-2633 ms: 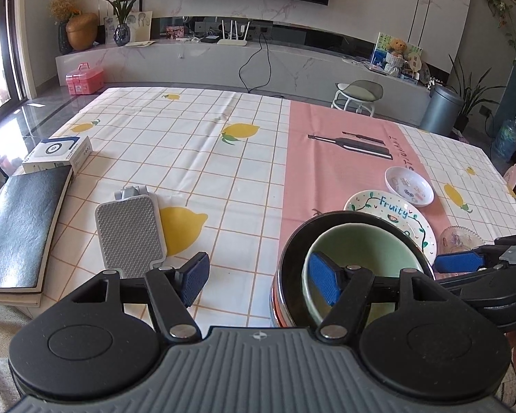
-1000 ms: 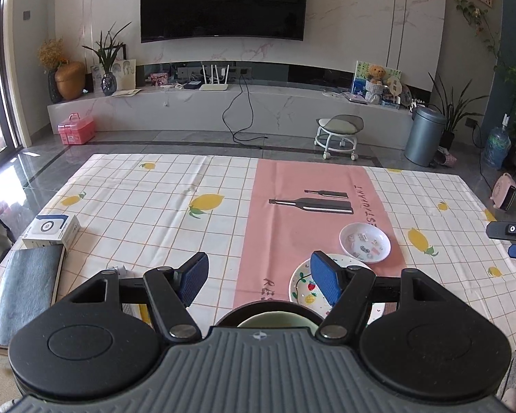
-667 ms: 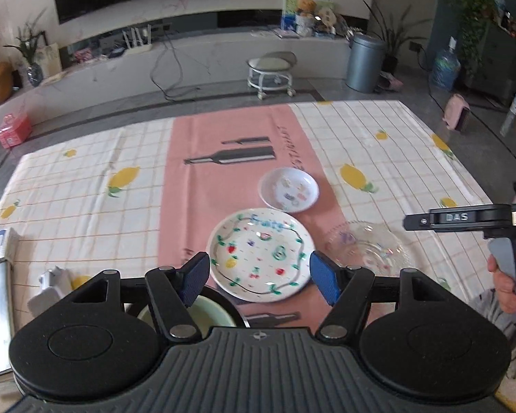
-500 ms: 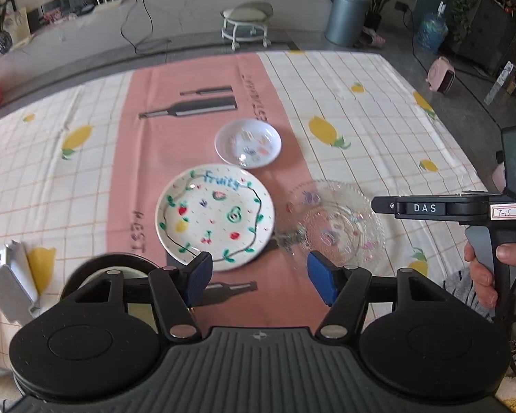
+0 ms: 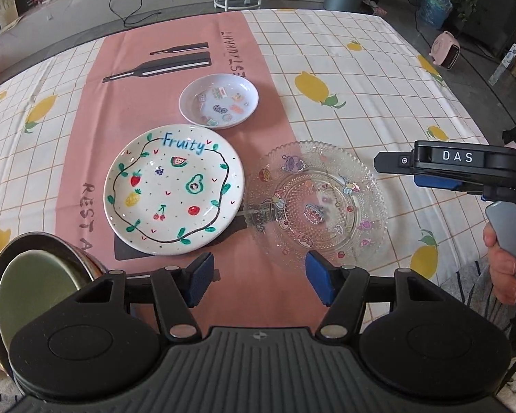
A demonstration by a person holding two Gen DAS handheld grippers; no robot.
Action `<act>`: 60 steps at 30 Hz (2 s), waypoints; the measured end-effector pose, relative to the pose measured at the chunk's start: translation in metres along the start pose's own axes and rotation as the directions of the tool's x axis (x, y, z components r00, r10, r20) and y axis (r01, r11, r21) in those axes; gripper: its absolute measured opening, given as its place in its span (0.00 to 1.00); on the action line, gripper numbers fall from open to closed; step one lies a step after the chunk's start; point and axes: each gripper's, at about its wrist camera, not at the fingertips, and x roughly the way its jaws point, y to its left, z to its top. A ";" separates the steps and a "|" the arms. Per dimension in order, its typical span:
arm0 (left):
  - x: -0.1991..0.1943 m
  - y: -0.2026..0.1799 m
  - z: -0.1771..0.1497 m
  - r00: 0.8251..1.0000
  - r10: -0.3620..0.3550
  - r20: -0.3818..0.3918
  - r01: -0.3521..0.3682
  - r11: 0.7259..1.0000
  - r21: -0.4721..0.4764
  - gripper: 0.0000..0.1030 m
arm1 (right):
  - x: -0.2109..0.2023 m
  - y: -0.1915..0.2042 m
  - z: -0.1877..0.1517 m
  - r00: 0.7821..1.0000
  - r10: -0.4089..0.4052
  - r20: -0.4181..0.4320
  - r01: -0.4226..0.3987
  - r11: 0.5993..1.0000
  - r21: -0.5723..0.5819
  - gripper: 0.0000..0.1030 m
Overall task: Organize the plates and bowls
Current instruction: 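Move both grippers to the rim of the clear glass plate, then close the right gripper on the glass plate rim while the left gripper grips it too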
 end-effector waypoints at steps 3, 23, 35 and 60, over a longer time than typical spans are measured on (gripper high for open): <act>0.002 -0.006 -0.003 0.999 0.001 0.045 -0.003 0.999 0.042 0.70 | -0.001 0.006 -0.001 0.999 -0.029 0.020 0.030 0.999 -0.045 0.71; 0.042 0.007 0.001 0.998 -0.048 -0.038 0.044 0.995 -0.089 0.55 | 0.017 0.009 -0.006 0.997 -0.016 -0.077 0.010 0.997 -0.080 0.47; 0.059 0.007 0.003 0.999 -0.051 -0.018 0.048 0.991 -0.126 0.33 | 0.027 0.011 -0.008 0.994 -0.024 -0.103 0.015 0.996 -0.093 0.43; 0.051 0.011 -0.002 0.998 -0.067 0.007 0.068 0.994 -0.084 0.10 | 0.024 0.007 -0.014 0.994 -0.006 -0.112 -0.003 0.997 -0.077 0.12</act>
